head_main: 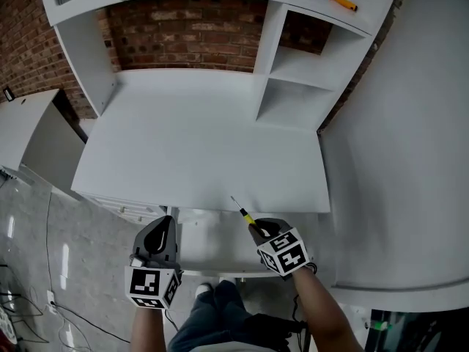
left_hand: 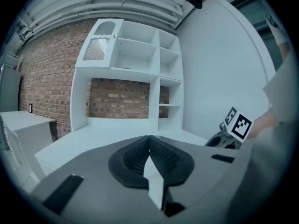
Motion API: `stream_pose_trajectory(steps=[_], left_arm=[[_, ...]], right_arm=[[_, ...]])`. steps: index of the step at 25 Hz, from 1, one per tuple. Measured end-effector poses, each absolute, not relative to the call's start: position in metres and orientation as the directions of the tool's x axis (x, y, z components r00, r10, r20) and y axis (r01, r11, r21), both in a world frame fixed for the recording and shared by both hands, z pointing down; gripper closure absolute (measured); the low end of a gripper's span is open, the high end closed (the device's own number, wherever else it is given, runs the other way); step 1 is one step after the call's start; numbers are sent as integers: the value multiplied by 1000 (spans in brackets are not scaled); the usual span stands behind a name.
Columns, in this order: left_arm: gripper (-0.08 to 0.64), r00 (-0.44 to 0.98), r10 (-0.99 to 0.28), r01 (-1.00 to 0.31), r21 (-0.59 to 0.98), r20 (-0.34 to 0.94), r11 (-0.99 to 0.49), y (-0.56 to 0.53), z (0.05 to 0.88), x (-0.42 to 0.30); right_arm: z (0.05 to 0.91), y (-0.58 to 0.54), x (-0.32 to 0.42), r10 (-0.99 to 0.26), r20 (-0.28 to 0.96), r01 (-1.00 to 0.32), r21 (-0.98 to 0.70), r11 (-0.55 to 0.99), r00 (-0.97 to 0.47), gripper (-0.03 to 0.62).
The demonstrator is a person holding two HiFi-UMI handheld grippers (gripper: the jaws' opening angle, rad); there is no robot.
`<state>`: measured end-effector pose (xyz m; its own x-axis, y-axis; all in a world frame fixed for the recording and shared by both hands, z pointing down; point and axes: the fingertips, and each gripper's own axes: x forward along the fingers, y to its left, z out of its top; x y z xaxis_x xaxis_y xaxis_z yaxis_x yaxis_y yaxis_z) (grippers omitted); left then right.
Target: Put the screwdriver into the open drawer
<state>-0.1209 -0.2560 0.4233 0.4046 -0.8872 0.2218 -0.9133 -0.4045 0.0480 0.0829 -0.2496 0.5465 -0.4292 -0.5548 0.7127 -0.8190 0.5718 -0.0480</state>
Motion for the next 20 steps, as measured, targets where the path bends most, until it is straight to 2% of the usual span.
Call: stream_pose_trajectory(steps=[10,17,20], left_arm=[[546,399,-867,-911,22,298,-411,-238,455,-121],[546,370,-861,-919,3,350,-394,-228,472,-130],[546,356,-859,-925,8,368,-380,-224,479,-135]], right_arm=[[655,-215,70,-289,864,-675,-78,734,-413,520],[704,-213,70,-170,930,-544,-37,839,-325,518],[719,-215,73,-153,942,-527,-29,849,-298,518]])
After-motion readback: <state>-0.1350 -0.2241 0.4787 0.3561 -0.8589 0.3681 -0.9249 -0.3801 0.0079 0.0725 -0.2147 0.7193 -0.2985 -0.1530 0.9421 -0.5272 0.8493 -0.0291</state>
